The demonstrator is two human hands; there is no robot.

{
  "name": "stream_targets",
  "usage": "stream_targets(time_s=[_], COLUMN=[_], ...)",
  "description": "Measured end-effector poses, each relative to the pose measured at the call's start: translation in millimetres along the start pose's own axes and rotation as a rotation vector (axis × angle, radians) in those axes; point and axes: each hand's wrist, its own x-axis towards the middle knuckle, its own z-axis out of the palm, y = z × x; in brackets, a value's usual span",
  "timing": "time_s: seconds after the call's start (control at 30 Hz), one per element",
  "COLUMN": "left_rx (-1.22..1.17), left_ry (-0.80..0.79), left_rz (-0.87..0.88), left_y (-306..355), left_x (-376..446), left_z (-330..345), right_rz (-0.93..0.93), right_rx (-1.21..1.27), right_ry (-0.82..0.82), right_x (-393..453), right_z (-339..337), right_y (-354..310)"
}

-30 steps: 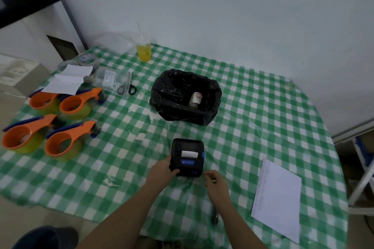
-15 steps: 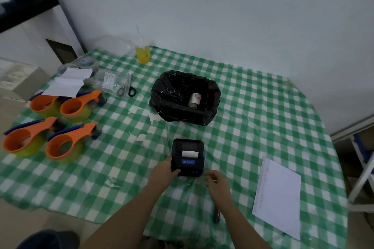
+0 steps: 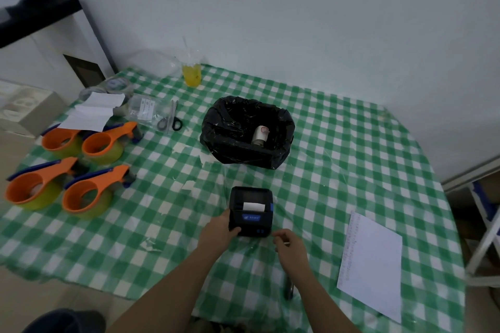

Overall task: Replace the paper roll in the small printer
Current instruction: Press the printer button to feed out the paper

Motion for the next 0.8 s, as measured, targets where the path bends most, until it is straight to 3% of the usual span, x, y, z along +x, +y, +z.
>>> stream_targets(time_s=[0.8], left_rx=[0.037], left_ry=[0.004], left_rz=[0.003], left_y=[0.2], left_x=[1.3], left_z=[1.8], right_rz=[0.022], right_rx=[0.015], right_ry=[-0.003], right_x=[2.2], right_z=[-1.2], right_y=[-1.5])
